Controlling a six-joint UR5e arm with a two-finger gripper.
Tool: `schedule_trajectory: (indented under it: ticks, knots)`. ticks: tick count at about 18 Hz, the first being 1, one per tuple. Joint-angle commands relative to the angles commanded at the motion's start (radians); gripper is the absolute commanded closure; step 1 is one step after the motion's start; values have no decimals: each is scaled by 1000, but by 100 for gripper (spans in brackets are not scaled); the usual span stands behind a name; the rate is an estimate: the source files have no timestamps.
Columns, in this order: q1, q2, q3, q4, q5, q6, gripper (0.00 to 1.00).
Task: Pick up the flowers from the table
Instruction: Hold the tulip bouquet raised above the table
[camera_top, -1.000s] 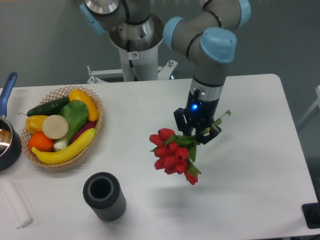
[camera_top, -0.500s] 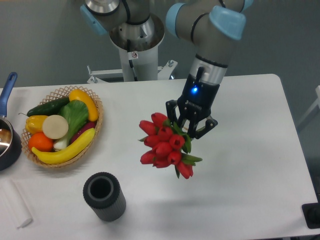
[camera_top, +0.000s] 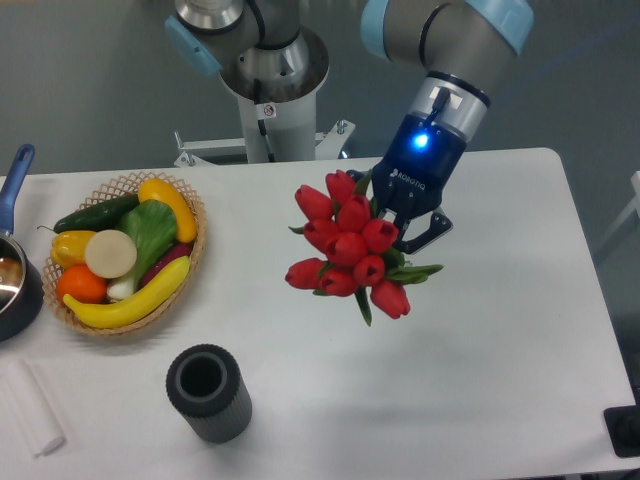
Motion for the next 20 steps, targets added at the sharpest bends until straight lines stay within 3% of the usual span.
schedule_trajectory:
  ticks: [20]
  knots:
    - [2,-5,17,0,-19,0,77]
